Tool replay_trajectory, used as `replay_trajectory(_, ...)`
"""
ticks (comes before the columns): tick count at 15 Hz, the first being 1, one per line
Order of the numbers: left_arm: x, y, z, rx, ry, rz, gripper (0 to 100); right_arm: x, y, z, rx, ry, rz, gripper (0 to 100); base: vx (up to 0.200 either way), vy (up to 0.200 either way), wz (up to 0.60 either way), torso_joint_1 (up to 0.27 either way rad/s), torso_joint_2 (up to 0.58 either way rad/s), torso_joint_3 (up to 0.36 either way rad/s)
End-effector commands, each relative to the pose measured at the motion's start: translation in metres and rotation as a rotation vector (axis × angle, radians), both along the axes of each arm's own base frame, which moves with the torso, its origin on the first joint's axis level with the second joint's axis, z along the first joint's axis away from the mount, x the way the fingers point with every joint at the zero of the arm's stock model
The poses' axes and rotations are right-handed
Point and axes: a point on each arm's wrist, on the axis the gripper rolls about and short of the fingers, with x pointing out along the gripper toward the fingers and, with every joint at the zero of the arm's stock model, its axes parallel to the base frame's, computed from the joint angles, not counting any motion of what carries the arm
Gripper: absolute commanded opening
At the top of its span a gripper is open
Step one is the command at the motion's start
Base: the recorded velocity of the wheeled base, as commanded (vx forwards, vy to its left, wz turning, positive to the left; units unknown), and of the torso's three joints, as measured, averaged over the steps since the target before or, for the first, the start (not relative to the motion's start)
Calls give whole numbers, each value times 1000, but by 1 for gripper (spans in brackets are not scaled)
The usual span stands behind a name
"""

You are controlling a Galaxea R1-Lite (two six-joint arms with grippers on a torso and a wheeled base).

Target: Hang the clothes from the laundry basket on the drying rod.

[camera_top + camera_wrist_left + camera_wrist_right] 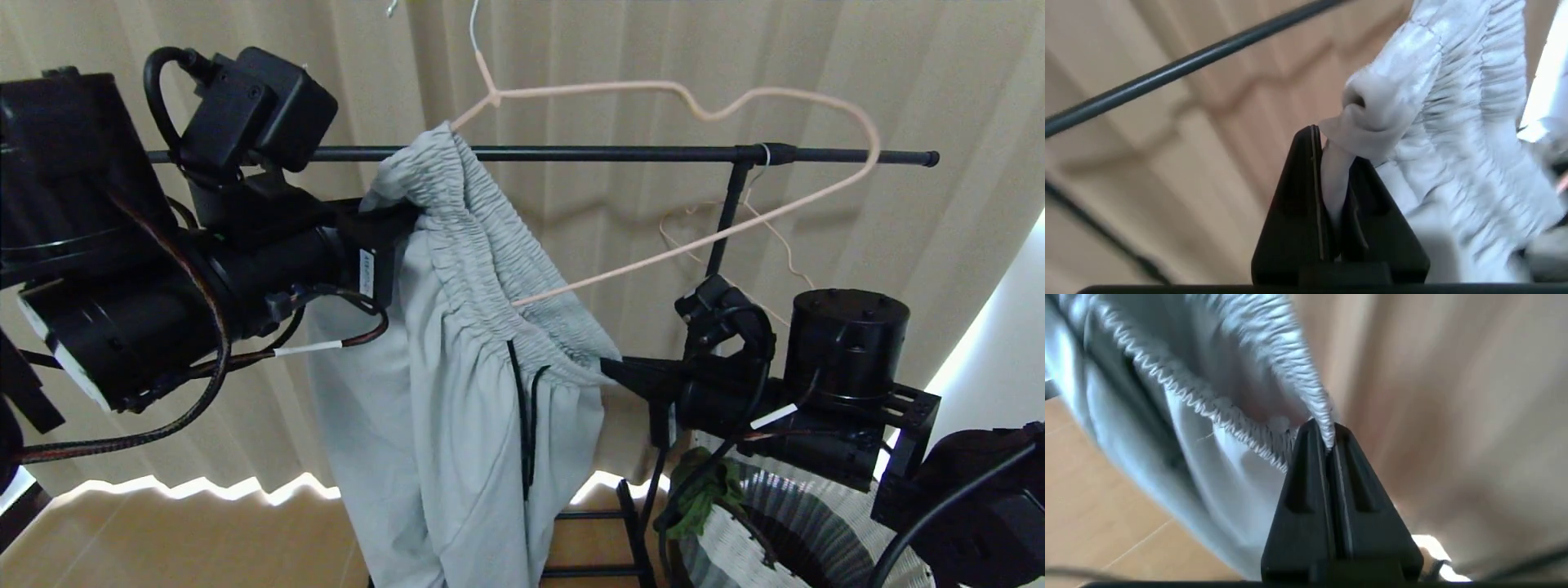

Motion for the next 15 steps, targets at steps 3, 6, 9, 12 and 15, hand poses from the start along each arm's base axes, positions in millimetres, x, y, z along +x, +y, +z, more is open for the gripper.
replay_trajectory(3,10,26,-28,214,15,100,0,12,-30,20,30,-60,-113,0,0,0,0,0,0,0)
replay_trajectory(6,26,41,-36,308,16,176,0,13,-42,26,39,-79,-150,0,0,0,0,0,0,0)
replay_trajectory(9,28,46,-38,321,25,226,0,16,-45,28,42,-86,-164,0,0,0,0,0,0,0)
replay_trajectory(12,30,65,-48,444,17,282,0,17,-46,30,46,-94,-167,0,0,0,0,0,0,0)
replay_trajectory(15,34,70,-58,506,-32,305,0,12,-48,35,49,-99,-164,0,0,0,0,0,0,0)
